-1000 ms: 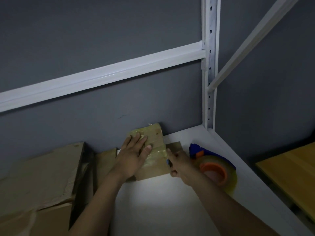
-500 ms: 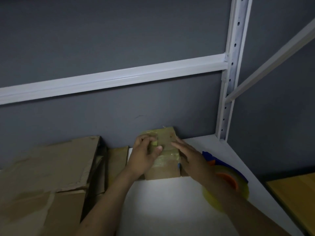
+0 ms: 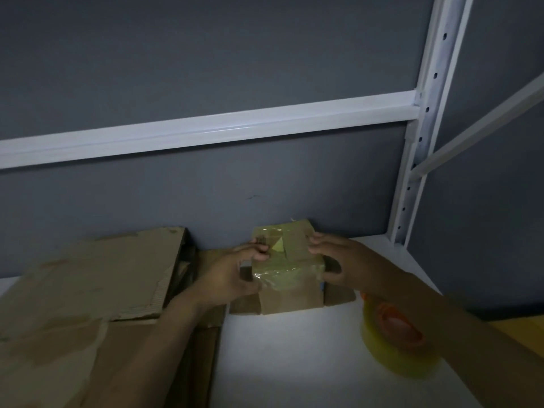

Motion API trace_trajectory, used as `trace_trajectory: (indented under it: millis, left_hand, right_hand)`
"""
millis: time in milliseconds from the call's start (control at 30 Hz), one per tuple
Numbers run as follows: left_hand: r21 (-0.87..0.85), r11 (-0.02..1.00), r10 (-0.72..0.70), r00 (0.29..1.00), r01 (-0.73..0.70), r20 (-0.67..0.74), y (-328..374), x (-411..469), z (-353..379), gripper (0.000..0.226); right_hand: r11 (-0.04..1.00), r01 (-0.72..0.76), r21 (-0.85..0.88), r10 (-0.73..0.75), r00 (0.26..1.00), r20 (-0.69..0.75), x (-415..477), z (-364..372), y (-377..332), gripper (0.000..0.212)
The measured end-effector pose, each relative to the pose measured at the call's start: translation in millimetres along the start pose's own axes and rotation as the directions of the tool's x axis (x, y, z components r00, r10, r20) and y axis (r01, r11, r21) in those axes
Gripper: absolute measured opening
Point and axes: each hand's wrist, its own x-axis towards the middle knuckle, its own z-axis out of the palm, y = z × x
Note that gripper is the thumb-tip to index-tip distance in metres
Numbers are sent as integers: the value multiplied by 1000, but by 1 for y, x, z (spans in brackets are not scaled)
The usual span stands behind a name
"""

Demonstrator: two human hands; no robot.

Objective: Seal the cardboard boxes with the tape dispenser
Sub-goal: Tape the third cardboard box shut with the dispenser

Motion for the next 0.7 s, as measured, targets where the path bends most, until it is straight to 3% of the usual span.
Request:
trace_trajectory:
  millis: [100, 167, 233, 300, 367, 467, 600, 700]
  left_hand:
    - [92, 995, 64, 983, -48, -173, -1, -3, 18, 52]
    - [190, 980, 84, 984, -53, -157, 3, -4, 19, 59]
    - [189, 982, 43, 995, -25, -88, 7, -5, 16, 72]
    - [80, 997, 11, 997, -5, -71, 14, -4, 12, 65]
    - [121, 993, 5, 990, 12, -144, 24, 0, 13, 53]
    - [391, 920, 90, 961, 20, -261, 31, 9, 25, 61]
    - [383, 923, 186, 921, -43, -343, 18, 12, 42, 71]
    - [366, 928, 177, 946, -68, -271, 10, 7, 40, 75]
  right_hand:
    - [999, 4, -52, -5, 999, -34, 1, 8, -4, 66]
    - [998, -11, -60, 10, 1000, -27, -1, 10, -6, 73]
    - [998, -51, 40, 51, 999, 5, -3, 9, -7, 81]
    - [987, -57, 153, 63, 998, -32, 0, 5, -10, 71]
    - [982, -56, 180, 83, 986, -147, 9, 7, -13, 58]
    - [997, -69, 42, 78, 965, -249, 21, 19, -24, 59]
    - [992, -93, -82, 54, 918, -392, 20, 44, -28, 60]
    - [996, -9, -85, -21, 935, -354, 12, 46, -22, 53]
